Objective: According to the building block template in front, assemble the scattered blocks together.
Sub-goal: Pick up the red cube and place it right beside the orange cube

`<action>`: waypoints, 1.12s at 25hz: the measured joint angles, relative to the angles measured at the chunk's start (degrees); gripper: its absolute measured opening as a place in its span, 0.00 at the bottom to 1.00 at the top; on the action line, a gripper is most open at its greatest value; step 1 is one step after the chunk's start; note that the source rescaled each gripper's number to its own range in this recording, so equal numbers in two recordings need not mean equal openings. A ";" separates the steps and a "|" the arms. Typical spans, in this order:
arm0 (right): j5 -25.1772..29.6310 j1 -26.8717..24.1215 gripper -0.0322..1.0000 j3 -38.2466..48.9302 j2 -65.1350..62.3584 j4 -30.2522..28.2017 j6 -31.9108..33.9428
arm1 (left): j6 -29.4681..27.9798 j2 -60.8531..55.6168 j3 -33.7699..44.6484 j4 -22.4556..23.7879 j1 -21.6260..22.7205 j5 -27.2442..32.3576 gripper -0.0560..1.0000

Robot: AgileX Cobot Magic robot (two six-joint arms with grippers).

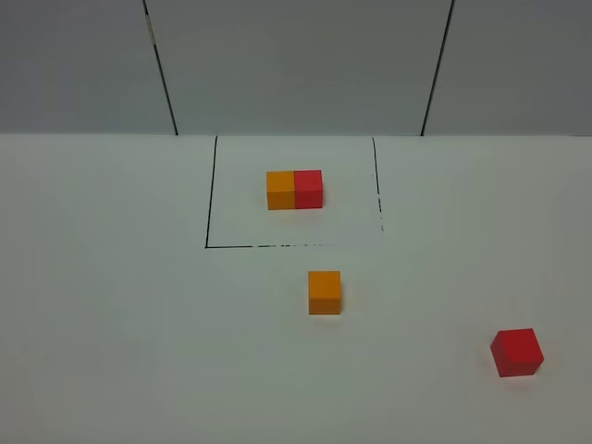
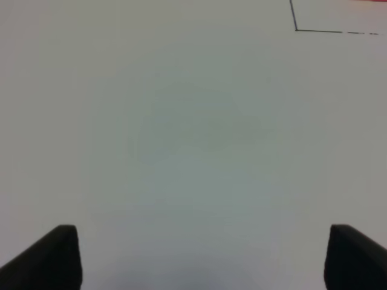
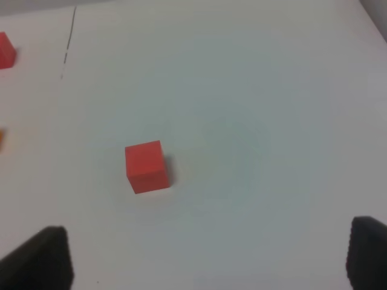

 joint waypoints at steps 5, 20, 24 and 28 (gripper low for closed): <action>0.00 0.00 0.81 0.00 0.00 0.00 0.00 | 3.81 -2.44 0.08 -3.37 0.00 0.36 0.69; 0.00 0.00 0.81 0.00 0.00 0.00 0.00 | 4.22 -7.60 0.88 -3.78 0.00 1.62 0.67; 0.00 0.00 0.81 0.00 0.00 0.00 0.00 | 4.22 -7.67 0.88 -3.78 0.00 1.62 0.67; 0.00 0.00 0.81 0.00 0.00 0.00 0.00 | 4.22 -8.08 0.88 -3.78 0.00 1.62 0.67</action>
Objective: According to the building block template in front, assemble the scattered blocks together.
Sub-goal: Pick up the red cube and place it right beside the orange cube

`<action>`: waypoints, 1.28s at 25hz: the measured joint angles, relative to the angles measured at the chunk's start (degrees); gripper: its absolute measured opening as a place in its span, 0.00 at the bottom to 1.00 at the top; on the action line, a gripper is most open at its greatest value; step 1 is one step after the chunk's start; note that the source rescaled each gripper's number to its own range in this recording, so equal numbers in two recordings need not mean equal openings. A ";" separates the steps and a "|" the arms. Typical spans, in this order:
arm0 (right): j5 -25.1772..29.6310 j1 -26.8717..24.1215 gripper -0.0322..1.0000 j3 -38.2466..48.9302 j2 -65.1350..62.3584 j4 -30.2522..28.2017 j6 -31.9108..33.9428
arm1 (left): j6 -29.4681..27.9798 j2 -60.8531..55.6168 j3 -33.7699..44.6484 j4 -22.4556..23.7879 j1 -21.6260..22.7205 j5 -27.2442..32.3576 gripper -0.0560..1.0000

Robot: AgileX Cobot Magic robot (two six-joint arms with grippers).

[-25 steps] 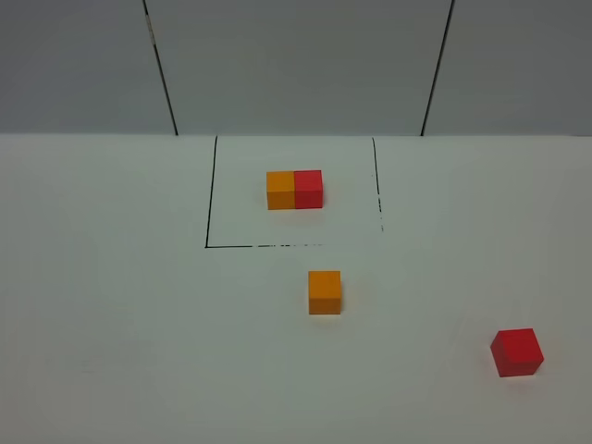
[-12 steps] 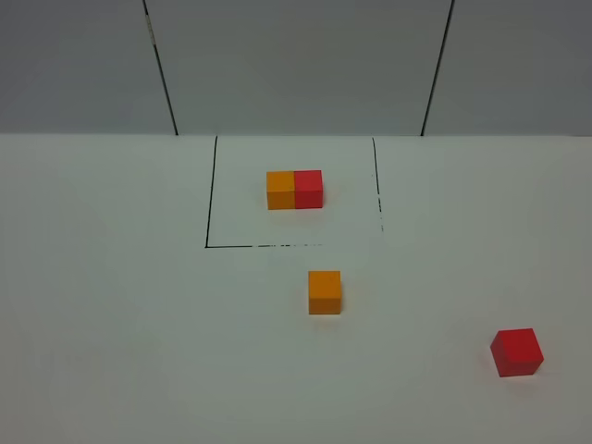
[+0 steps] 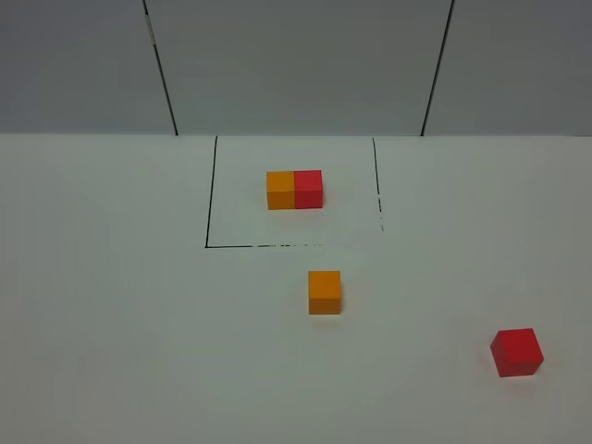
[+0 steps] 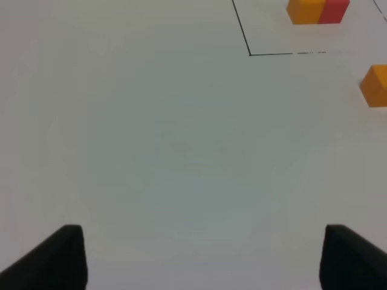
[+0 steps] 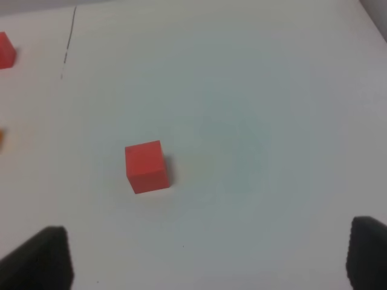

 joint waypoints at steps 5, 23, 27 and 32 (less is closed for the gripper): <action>0.00 0.00 0.81 0.00 0.00 0.00 0.00 | 0.05 -1.71 0.00 -0.07 0.00 0.02 0.67; 0.00 0.00 0.81 0.00 0.00 0.00 0.00 | 0.05 -1.71 0.00 -0.13 0.00 0.02 0.67; 0.00 0.00 0.81 0.00 0.00 0.00 0.00 | 0.05 -1.71 0.00 -0.13 0.00 0.02 0.67; 0.00 0.00 0.81 0.00 0.00 0.00 0.00 | 0.05 -1.71 0.00 -0.13 0.00 0.02 0.67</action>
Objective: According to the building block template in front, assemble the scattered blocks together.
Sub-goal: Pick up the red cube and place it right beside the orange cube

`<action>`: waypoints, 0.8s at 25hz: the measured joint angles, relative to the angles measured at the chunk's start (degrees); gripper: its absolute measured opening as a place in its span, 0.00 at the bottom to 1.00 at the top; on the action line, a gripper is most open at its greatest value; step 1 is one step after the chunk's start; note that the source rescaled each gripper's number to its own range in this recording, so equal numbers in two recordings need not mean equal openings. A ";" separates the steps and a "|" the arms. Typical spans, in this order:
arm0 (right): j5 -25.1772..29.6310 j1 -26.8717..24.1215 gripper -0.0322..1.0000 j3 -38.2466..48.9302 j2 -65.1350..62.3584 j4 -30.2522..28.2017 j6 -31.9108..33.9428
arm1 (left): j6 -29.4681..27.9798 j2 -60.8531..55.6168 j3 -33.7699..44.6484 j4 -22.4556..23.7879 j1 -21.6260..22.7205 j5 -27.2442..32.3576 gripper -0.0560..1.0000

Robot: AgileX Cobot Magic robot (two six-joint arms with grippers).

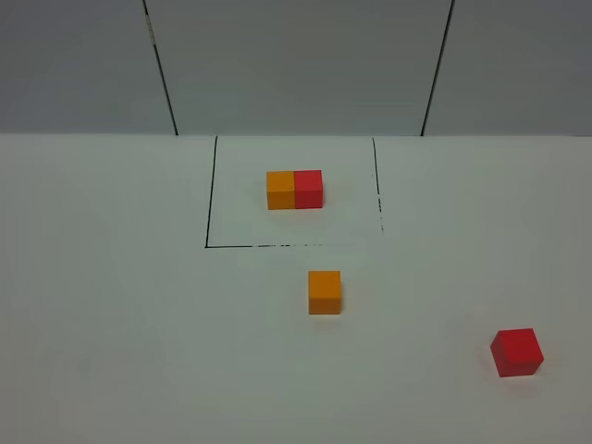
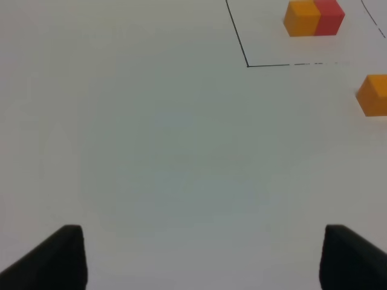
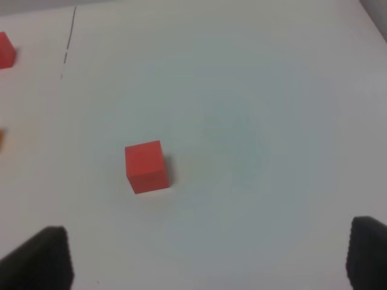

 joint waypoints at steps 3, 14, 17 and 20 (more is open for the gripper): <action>0.00 0.00 0.81 0.00 0.00 0.00 0.00 | 0.00 0.00 0.00 0.00 0.00 0.00 0.67; 0.00 0.00 0.81 0.00 0.00 0.00 0.00 | 0.00 0.00 0.00 0.00 0.00 0.00 0.67; 0.00 0.00 0.81 0.00 0.00 0.00 0.00 | 0.00 0.00 0.00 0.00 0.00 0.00 0.67; 0.00 0.00 0.81 0.00 0.00 0.23 0.00 | 0.00 0.00 0.00 0.00 0.00 0.00 0.67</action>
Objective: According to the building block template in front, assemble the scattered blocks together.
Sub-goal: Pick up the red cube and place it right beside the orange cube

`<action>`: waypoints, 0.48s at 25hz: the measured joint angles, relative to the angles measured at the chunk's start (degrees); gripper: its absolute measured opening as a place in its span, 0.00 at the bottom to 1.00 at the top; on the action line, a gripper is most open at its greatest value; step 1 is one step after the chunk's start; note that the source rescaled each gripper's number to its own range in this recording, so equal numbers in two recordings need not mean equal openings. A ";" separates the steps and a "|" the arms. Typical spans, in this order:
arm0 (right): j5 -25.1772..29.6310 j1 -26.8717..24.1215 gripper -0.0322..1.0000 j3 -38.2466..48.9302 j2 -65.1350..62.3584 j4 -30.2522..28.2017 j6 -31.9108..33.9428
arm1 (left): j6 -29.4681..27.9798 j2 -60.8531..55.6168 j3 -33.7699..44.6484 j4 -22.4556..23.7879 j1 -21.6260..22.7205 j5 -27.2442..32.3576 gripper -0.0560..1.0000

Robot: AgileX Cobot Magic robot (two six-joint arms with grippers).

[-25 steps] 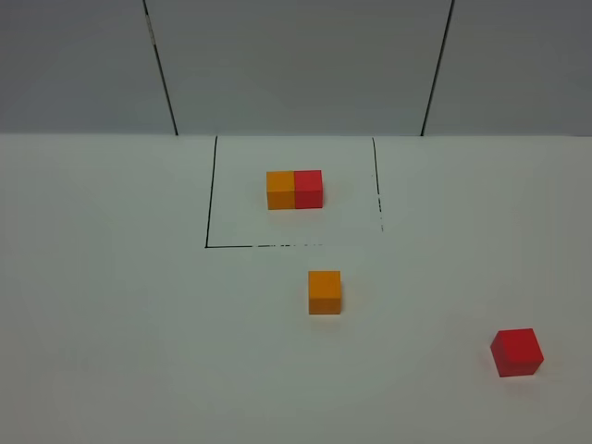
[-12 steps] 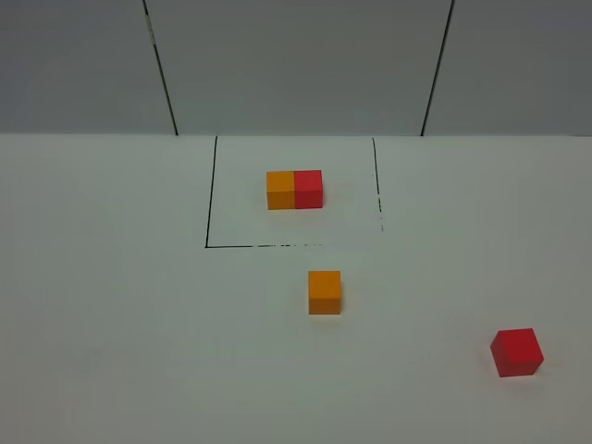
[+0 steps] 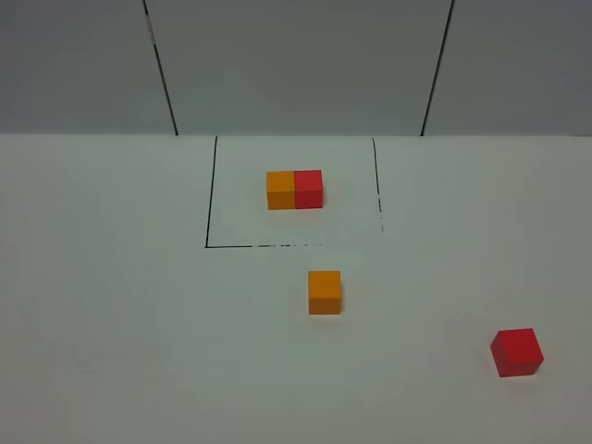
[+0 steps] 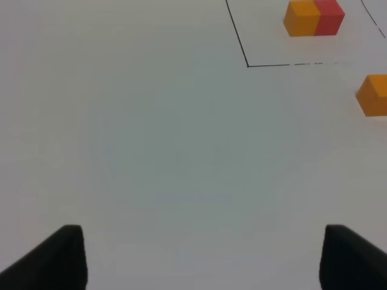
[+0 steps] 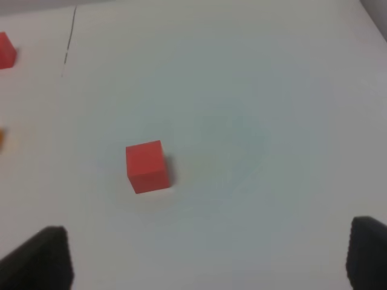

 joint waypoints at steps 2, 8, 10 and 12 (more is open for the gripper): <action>0.82 0.00 0.81 -0.24 0.07 0.21 0.93 | 0.00 0.00 0.00 0.00 0.00 0.00 0.67; 6.15 0.00 0.93 -3.86 14.34 4.12 2.28 | 0.00 0.00 0.00 0.00 0.00 0.00 0.67; 4.76 0.00 0.97 -4.65 22.07 6.67 0.99 | 0.00 0.00 0.00 0.00 0.00 0.00 0.67; 1.72 0.00 0.98 -4.88 31.02 11.14 -3.52 | 0.00 0.00 0.00 0.00 0.00 0.00 0.67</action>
